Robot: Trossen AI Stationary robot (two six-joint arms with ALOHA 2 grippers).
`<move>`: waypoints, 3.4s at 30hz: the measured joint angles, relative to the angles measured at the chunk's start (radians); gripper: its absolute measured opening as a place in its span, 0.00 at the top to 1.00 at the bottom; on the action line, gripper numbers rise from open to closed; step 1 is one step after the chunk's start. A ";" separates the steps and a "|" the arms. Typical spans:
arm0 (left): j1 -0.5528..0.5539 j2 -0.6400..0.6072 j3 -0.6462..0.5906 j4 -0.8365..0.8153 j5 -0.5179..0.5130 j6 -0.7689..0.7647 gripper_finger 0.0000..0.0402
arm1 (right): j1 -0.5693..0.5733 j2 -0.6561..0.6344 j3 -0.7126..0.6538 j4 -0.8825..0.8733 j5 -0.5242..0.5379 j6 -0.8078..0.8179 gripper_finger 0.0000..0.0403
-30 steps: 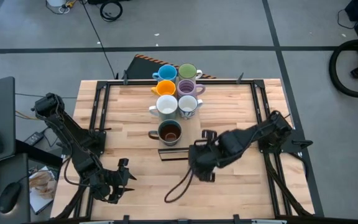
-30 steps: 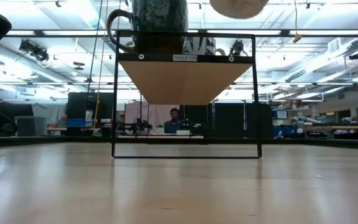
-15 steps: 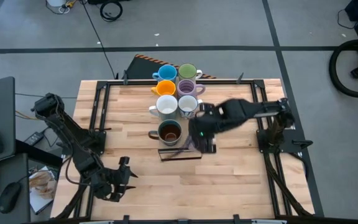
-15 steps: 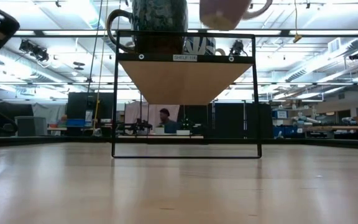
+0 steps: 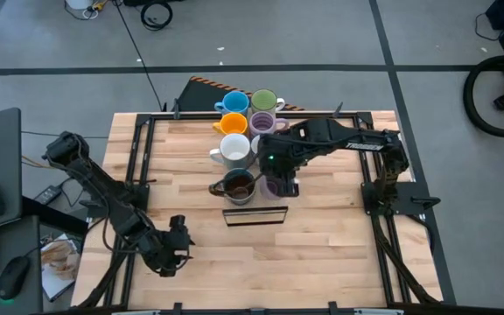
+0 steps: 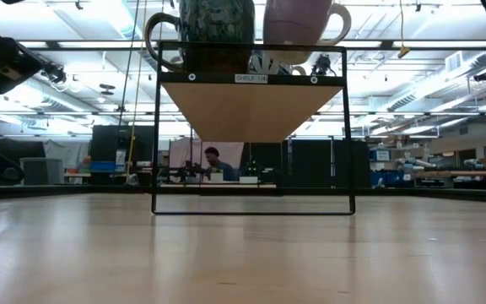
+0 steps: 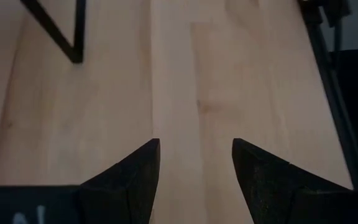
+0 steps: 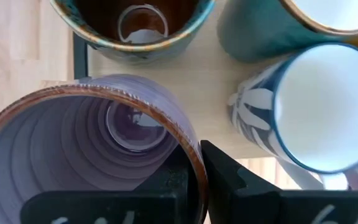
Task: Place coffee mugs
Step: Put the purple-white mug on the shelf, then return to Home Position
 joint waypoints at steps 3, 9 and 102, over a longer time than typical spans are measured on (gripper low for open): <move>0.009 -0.005 0.000 -0.007 0.000 0.002 0.48 | -0.002 0.001 -0.029 0.030 -0.025 -0.014 0.92; 0.030 -0.005 0.000 -0.011 0.000 0.019 0.48 | 0.002 0.001 -0.070 0.061 -0.015 -0.015 0.92; 0.176 -0.930 -0.091 -0.190 -0.180 0.501 0.48 | 0.117 -1.092 -1.466 1.256 0.221 0.122 0.61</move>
